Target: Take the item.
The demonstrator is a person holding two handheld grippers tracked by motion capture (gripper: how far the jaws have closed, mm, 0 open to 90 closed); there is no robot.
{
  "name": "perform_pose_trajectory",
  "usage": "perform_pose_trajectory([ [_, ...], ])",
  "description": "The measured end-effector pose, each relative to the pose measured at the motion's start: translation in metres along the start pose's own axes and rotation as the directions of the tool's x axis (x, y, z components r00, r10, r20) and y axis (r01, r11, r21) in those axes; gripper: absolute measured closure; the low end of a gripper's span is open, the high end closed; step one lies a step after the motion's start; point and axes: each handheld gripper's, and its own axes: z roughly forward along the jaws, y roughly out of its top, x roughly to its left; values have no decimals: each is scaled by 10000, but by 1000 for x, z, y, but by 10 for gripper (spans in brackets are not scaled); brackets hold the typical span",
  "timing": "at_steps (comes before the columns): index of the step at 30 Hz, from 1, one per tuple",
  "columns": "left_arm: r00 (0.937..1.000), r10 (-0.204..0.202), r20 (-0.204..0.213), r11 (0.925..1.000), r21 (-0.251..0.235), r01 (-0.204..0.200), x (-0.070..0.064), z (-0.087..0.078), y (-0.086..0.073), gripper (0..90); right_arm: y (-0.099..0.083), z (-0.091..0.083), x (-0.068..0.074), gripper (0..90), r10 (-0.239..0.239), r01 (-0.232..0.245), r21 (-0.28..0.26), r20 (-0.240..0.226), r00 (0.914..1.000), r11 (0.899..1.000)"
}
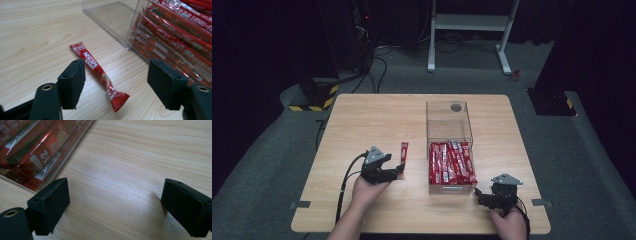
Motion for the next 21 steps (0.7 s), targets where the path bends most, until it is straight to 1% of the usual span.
perform_pose_trajectory([
  [5,9997,-109,-216,9999,32,110,7,-11,-5,256,0,0,0,81,-2,2,1,-1,10000,10000],
  [11,9993,-242,-296,9997,21,243,17,-25,-14,242,0,0,0,81,-6,6,4,-12,10000,10000],
  [15,9987,-252,-445,9996,102,257,24,-34,-22,241,0,0,0,81,-19,19,-3,-25,10000,10000],
  [21,9968,-200,-776,9979,600,247,35,-45,-42,237,0,0,0,81,-24,24,8,-36,10000,10000],
])
